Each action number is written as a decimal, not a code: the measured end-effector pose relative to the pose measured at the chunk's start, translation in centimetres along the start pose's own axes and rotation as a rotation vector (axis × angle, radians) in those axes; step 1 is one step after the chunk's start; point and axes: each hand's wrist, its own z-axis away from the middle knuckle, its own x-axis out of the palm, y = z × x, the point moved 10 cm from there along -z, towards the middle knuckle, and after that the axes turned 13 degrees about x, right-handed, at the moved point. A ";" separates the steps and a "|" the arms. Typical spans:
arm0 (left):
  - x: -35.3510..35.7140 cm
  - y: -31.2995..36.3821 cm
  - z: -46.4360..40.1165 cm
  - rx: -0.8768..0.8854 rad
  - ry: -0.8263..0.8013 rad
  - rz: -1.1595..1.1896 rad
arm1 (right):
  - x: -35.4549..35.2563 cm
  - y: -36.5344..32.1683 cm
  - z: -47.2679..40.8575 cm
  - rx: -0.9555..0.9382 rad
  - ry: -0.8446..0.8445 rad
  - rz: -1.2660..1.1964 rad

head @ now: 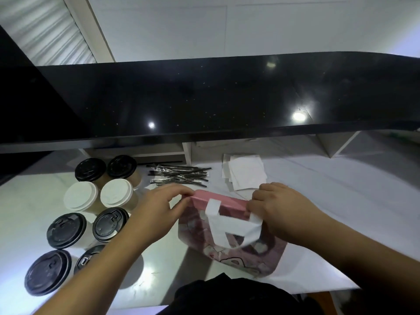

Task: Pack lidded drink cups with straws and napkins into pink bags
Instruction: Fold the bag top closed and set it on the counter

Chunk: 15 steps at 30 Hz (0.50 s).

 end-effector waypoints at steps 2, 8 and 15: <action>-1.0 0.1 -0.1 -0.002 0.092 0.033 | -1.2 -0.1 -0.4 0.050 -0.060 -0.035; -5.2 0.8 -0.3 0.014 0.303 0.164 | -9.8 1.5 -1.9 0.252 -0.051 -0.033; -11.6 1.5 -2.0 0.092 0.422 0.196 | -24.2 3.7 -7.0 0.442 0.178 -0.209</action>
